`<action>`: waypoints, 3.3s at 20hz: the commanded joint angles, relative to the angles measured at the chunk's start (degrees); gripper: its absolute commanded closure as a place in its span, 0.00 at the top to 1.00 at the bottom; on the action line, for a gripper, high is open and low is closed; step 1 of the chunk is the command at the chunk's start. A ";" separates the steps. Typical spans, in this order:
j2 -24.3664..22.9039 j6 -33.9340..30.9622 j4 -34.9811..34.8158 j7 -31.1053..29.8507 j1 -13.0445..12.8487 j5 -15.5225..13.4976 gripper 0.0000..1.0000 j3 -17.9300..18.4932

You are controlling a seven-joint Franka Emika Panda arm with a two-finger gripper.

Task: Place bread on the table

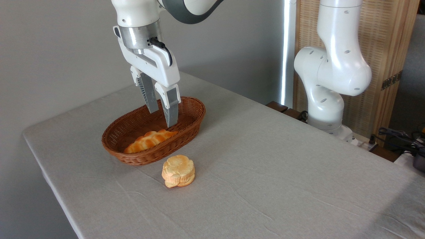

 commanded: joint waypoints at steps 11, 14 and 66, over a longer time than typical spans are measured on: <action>0.71 -1.26 1.27 0.60 0.53 1.15 1.00 1.27; 0.53 -1.17 1.27 0.77 0.53 1.68 1.00 2.76; 13.98 13.42 -1.80 -9.51 -10.72 5.63 0.64 -0.84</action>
